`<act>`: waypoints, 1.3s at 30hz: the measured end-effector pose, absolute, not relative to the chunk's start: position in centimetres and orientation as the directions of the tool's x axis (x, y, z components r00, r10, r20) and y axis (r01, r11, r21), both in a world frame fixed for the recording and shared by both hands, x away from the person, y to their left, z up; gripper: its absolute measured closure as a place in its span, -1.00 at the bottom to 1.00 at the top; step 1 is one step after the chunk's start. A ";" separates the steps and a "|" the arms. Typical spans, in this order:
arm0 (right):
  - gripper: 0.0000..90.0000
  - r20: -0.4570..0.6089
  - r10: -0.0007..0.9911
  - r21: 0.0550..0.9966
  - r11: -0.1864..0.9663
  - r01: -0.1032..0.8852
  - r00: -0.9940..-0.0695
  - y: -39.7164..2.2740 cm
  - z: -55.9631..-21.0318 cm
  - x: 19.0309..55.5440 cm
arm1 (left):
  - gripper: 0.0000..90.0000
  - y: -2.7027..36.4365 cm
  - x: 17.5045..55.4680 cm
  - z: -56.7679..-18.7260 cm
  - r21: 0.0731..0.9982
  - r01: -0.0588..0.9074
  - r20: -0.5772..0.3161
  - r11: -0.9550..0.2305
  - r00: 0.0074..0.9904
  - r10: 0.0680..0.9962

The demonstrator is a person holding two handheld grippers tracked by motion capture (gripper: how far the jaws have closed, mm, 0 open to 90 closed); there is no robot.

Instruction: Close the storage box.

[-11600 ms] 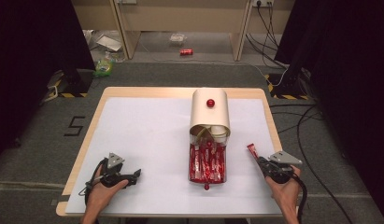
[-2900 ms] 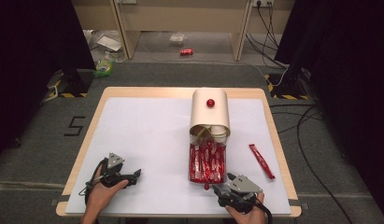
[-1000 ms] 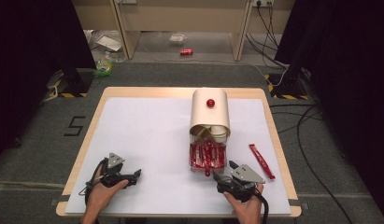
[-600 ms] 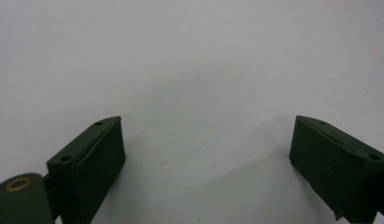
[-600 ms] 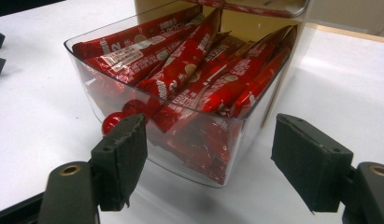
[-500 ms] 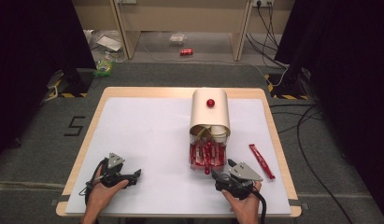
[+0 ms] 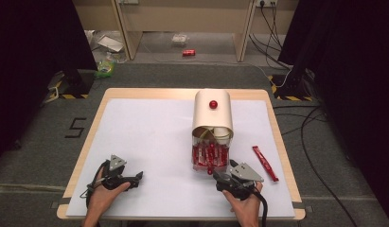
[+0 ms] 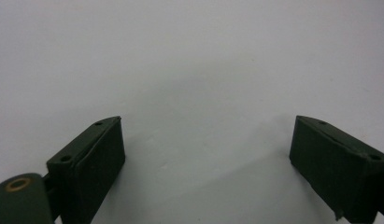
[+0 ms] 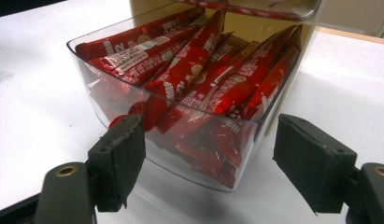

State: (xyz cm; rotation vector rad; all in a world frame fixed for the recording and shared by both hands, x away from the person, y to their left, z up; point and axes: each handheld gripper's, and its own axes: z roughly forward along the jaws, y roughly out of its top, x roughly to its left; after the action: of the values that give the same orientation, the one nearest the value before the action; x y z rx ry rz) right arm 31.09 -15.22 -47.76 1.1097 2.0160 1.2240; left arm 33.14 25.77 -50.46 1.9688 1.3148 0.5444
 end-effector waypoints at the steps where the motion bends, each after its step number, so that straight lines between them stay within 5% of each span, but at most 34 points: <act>1: -0.42 -0.021 0.854 0.893 0.250 0.374 -0.521 -15.2 -47.8 31.1 | -0.79 25.8 33.1 -50.5 0.743 0.624 -0.035 -0.242 0.397 0.917; 39: -0.45 -0.020 0.873 0.905 0.223 0.362 -0.487 -15.0 -48.2 33.4 | -0.79 25.8 33.1 -50.5 0.743 0.624 -0.033 -0.243 0.397 0.917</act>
State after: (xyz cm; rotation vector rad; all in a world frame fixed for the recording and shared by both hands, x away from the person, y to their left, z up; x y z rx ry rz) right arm 33.42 -15.04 -48.17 1.1344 1.9596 1.2291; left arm 33.14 25.76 -50.46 1.9696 1.3144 0.5459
